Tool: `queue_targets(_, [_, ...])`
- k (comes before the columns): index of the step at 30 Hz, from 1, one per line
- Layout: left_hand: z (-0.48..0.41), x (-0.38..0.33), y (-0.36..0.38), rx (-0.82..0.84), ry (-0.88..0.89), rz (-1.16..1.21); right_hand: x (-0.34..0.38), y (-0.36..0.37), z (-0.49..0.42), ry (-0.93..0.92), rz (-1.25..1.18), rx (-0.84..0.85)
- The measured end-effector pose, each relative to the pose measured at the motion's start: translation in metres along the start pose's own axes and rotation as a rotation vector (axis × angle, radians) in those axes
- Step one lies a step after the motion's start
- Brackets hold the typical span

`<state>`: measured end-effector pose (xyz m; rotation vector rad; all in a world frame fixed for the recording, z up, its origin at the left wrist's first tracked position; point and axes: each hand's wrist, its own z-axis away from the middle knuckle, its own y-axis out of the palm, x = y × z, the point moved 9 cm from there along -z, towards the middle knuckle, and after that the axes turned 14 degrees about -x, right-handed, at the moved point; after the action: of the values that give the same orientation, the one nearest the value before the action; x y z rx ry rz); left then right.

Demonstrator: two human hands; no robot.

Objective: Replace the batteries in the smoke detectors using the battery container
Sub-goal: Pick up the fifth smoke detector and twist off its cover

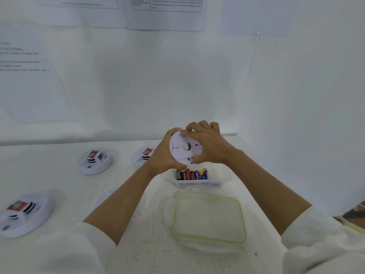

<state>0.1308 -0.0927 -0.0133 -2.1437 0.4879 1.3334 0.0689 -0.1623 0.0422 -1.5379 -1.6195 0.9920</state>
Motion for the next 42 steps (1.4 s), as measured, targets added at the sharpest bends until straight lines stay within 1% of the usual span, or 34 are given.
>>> queue_targets(4, [-0.001, 0.001, -0.003, -0.013, -0.010, 0.017, -0.002, -0.003, 0.001, 0.026, -0.014, 0.015])
queue_targets(8, [-0.002, 0.000, -0.005, -0.014, -0.011, 0.016, -0.007, -0.006, 0.000, 0.071, -0.060, 0.066])
queue_targets(15, [-0.001, 0.001, -0.004, 0.002, -0.014, 0.003, -0.001, -0.005, -0.006, 0.007, 0.029, 0.100])
queue_targets(23, [-0.001, 0.002, -0.005, 0.017, -0.022, -0.011, 0.010, -0.003, -0.008, -0.116, 0.138, 0.043])
queue_targets(28, [-0.001, 0.000, -0.006, 0.004, -0.031, 0.008, 0.010, -0.004, -0.007, -0.113, 0.118, 0.037])
queue_targets(33, [-0.001, 0.000, -0.006, 0.023, -0.015, 0.005, 0.007, -0.001, -0.007, -0.057, -0.008, 0.122])
queue_targets(36, [0.001, 0.001, -0.004, 0.025, -0.020, 0.004, 0.008, -0.001, -0.008, -0.057, 0.003, 0.143])
queue_targets(42, [0.000, 0.000, -0.001, 0.022, -0.022, -0.011, 0.013, -0.002, -0.011, -0.117, 0.097, 0.076])
